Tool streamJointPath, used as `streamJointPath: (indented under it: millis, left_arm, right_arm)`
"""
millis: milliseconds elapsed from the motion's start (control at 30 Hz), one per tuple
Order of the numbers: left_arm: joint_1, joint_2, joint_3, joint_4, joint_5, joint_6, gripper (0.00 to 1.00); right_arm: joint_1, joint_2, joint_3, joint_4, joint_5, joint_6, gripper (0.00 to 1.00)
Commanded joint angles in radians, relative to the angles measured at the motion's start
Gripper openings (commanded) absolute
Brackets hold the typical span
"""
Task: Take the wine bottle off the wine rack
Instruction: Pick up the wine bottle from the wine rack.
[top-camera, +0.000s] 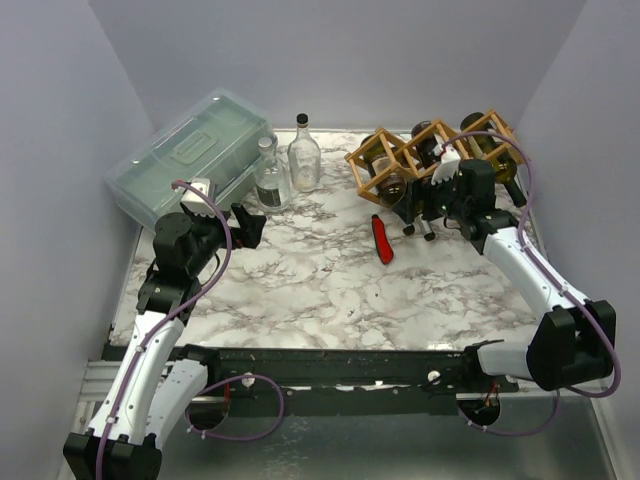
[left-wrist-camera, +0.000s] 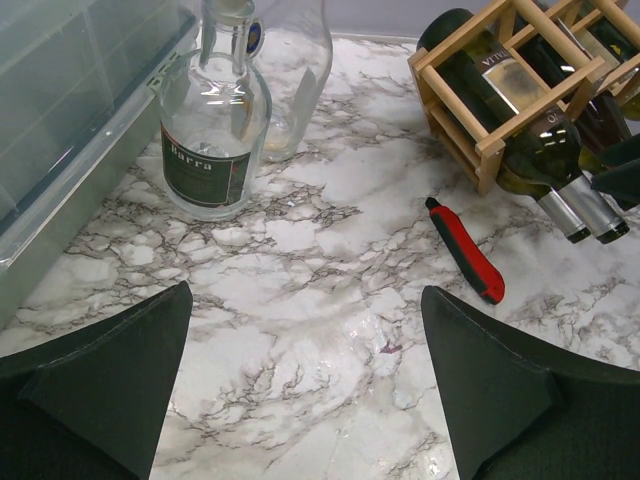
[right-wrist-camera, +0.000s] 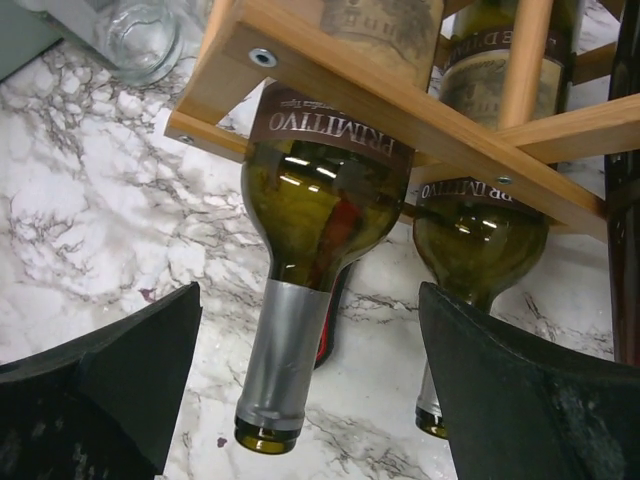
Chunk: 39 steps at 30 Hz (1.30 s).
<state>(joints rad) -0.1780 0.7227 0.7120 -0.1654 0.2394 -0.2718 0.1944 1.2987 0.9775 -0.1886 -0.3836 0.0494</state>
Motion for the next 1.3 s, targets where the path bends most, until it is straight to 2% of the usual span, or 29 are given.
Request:
streamJointPath:
  millis: [0, 167, 533, 1000, 1267]
  left_arm:
    - [0.004, 0.000, -0.009, 0.007, 0.015, 0.009, 0.99]
    - [0.005, 0.001, -0.011, 0.007, 0.010, 0.014, 0.99]
    - [0.004, 0.000, -0.012, 0.007, 0.000, 0.020, 0.99]
    - [0.005, -0.006, -0.014, 0.006, -0.006, 0.023, 0.99]
    - [0.005, -0.009, -0.013, 0.005, -0.008, 0.024, 0.99]
  right_arm:
    - [0.004, 0.018, -0.017, 0.090, 0.077, 0.031, 0.91]
    - [0.030, 0.032, -0.032, 0.121, 0.135, 0.057, 0.88]
    - [0.066, 0.064, -0.048, 0.142, 0.147, 0.051, 0.80]
    - [0.110, 0.149, 0.011, 0.105, 0.201, 0.048, 0.70]
    - [0.137, 0.174, 0.036, 0.089, 0.236, 0.042, 0.68]
